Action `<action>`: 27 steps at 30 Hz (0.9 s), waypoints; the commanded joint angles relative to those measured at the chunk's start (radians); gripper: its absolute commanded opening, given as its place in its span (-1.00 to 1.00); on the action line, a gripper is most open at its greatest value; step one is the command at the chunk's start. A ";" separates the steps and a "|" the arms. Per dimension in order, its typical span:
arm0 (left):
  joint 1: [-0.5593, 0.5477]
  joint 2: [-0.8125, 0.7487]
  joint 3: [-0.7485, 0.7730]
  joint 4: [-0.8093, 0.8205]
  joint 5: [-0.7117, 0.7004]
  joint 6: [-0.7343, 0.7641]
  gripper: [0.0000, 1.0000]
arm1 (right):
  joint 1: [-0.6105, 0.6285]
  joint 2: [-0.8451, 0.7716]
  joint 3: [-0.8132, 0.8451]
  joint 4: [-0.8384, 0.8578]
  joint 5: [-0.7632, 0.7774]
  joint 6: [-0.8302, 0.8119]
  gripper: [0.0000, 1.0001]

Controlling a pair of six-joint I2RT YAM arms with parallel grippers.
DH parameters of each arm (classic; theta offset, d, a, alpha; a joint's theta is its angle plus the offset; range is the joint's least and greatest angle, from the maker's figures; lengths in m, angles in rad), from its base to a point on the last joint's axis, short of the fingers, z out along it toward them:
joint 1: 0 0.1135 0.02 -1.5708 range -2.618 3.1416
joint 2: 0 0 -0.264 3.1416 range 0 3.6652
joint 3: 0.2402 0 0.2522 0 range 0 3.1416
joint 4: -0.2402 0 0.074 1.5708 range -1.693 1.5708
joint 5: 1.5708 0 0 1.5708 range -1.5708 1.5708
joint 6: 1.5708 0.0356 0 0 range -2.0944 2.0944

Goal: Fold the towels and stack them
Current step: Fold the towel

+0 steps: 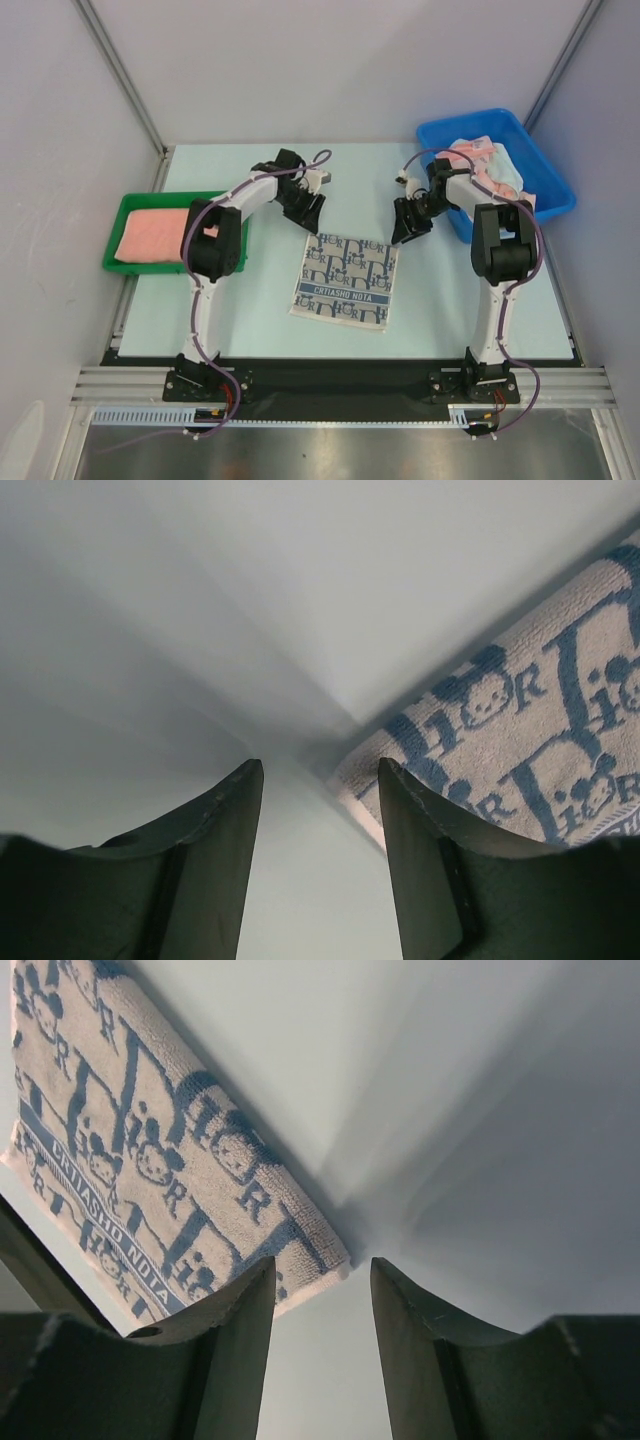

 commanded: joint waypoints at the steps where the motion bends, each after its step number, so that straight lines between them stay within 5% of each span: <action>1: 0.015 0.018 0.034 -0.045 0.047 0.073 0.11 | 0.000 0.033 0.036 -0.060 -0.048 -0.058 -0.03; 10: 0.016 0.045 0.052 -0.067 0.036 0.090 -0.06 | 0.009 0.065 0.041 -0.054 -0.012 -0.061 -0.08; 13: 0.016 0.051 0.052 -0.073 0.033 0.096 -0.15 | 0.008 0.065 0.043 -0.051 -0.017 -0.064 -0.34; 22: 0.016 0.041 0.049 -0.079 0.073 0.099 -0.94 | 0.012 0.044 0.041 -0.019 0.003 -0.057 -0.97; 27: 0.025 0.025 0.039 -0.036 -0.023 0.055 -0.99 | 0.026 0.027 0.079 0.034 0.047 -0.060 -1.00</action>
